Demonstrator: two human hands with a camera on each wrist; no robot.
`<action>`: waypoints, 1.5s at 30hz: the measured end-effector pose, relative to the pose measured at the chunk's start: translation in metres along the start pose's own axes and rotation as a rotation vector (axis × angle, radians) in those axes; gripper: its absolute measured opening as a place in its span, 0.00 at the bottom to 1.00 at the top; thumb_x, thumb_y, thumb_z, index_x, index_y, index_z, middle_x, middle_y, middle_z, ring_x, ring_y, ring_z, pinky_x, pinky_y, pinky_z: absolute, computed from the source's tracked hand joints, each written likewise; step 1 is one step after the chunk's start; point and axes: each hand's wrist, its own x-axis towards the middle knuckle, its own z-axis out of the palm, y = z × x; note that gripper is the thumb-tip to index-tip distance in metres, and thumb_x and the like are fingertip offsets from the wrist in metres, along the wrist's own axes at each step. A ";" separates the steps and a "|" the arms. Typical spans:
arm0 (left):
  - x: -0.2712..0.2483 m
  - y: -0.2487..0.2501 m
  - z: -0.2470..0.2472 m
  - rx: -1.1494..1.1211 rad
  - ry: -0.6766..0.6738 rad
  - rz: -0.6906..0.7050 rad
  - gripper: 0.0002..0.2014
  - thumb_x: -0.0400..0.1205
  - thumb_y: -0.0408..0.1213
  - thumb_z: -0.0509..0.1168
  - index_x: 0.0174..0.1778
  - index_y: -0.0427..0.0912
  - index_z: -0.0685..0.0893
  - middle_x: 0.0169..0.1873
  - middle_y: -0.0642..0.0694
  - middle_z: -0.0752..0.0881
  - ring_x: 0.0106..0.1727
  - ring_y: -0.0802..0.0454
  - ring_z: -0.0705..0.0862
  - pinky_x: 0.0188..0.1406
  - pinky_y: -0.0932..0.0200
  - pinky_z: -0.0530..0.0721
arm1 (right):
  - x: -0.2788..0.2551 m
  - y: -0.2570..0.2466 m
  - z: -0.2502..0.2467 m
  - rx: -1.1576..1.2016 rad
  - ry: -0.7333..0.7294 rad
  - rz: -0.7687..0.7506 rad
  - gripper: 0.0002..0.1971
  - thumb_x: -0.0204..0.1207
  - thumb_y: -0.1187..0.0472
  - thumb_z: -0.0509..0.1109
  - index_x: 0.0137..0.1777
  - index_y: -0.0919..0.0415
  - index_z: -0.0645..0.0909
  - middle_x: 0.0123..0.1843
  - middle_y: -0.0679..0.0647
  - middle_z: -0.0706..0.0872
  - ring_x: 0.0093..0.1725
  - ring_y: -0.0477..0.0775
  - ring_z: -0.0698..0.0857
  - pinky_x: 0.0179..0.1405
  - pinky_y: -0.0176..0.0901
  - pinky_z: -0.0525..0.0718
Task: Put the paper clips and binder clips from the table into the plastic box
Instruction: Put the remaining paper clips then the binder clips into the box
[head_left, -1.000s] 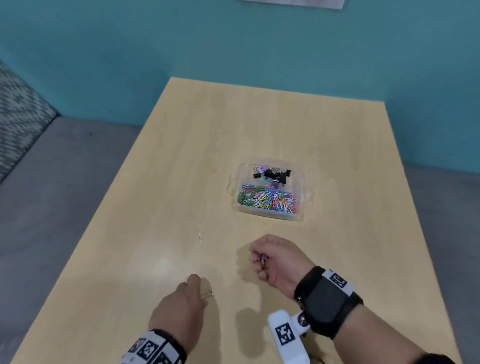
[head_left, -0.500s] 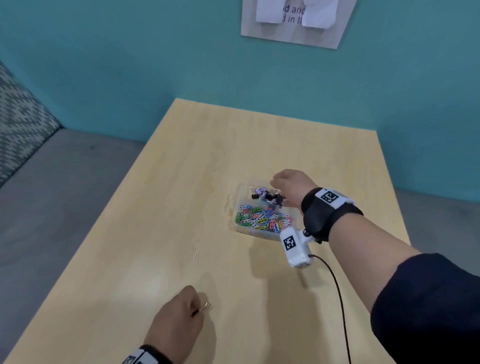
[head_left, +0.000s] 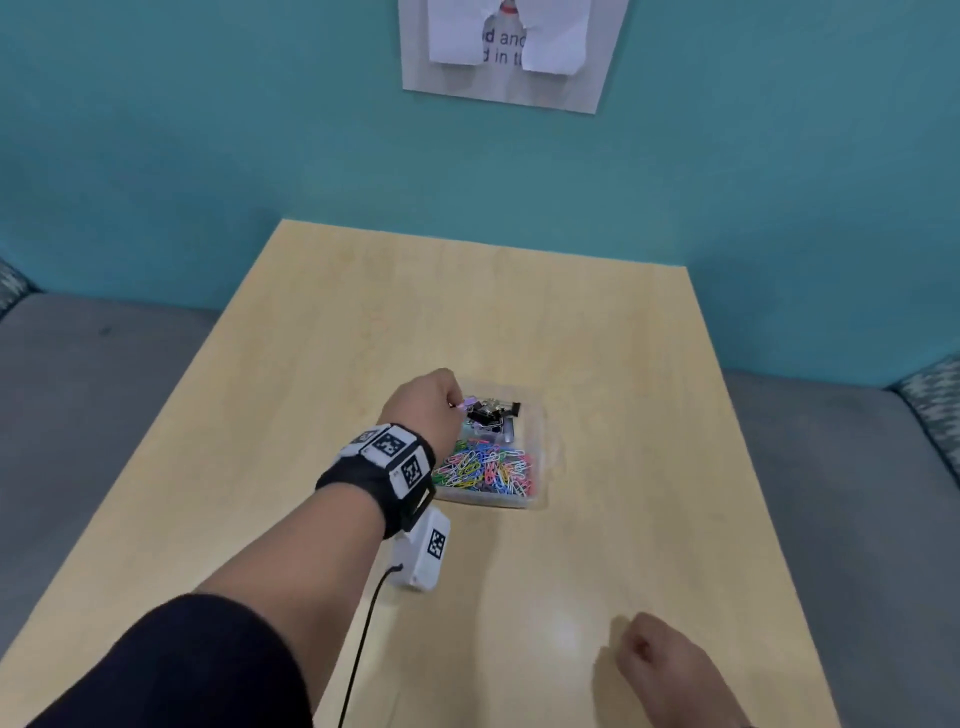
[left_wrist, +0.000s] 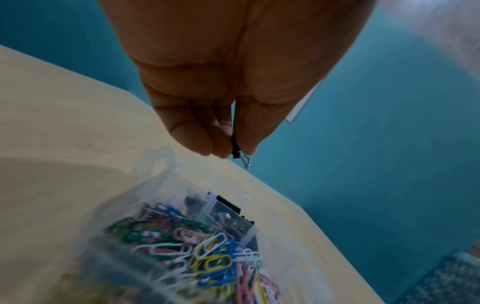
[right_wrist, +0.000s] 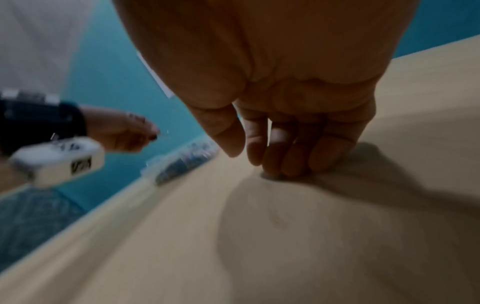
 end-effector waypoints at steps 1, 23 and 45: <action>0.008 0.004 0.003 -0.021 0.001 0.002 0.01 0.78 0.37 0.64 0.43 0.47 0.79 0.38 0.48 0.84 0.38 0.47 0.82 0.37 0.55 0.82 | -0.007 0.012 0.002 -0.041 -0.010 0.024 0.11 0.73 0.55 0.68 0.32 0.49 0.71 0.33 0.52 0.79 0.38 0.45 0.81 0.41 0.30 0.75; -0.125 -0.112 -0.002 0.280 -0.146 -0.423 0.10 0.76 0.43 0.69 0.43 0.42 0.76 0.38 0.47 0.82 0.37 0.49 0.78 0.29 0.57 0.70 | -0.020 0.030 0.003 -0.093 0.017 0.090 0.13 0.71 0.51 0.71 0.35 0.57 0.73 0.30 0.52 0.83 0.34 0.52 0.81 0.35 0.45 0.78; -0.079 -0.022 0.013 -0.123 0.109 -0.146 0.06 0.74 0.31 0.62 0.41 0.48 0.78 0.32 0.48 0.83 0.36 0.44 0.81 0.29 0.59 0.73 | -0.046 0.037 -0.001 -0.376 0.145 -0.126 0.22 0.66 0.41 0.61 0.62 0.37 0.75 0.62 0.40 0.73 0.69 0.53 0.75 0.58 0.47 0.76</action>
